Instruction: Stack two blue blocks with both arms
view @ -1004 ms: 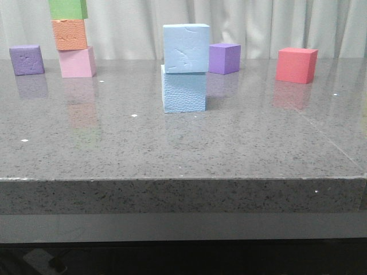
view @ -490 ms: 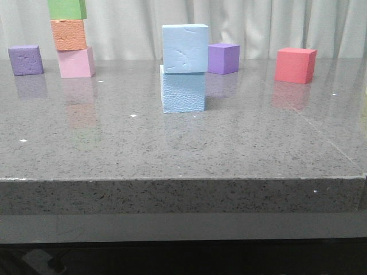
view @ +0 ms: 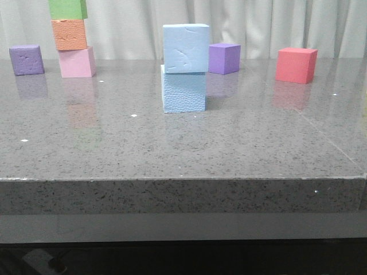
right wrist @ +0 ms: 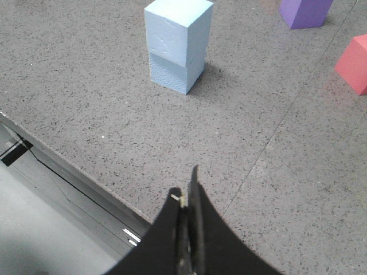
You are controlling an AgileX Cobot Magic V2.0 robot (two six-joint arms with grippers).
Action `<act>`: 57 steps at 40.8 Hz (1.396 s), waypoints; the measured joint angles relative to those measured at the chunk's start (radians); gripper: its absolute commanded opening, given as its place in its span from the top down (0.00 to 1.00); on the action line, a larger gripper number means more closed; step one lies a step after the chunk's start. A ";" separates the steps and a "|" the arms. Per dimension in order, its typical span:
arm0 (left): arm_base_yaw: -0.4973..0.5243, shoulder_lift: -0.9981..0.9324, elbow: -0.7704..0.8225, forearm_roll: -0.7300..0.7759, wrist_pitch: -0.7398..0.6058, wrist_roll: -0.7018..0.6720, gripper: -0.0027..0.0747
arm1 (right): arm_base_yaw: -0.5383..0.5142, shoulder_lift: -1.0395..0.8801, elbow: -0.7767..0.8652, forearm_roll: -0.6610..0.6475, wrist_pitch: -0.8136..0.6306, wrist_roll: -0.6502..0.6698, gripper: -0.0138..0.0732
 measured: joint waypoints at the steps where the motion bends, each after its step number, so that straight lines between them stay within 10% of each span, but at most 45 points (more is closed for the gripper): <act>1: 0.000 0.000 0.000 0.000 0.000 0.000 0.99 | 0.000 0.000 0.000 0.000 0.000 0.000 0.98; 30: 0.000 0.000 0.000 0.000 0.000 0.000 0.99 | -0.015 -0.040 0.038 0.005 -0.011 0.000 0.98; 57: 0.000 0.000 0.000 0.000 -0.005 0.000 0.99 | -0.312 -0.668 0.805 0.006 -0.540 0.000 0.98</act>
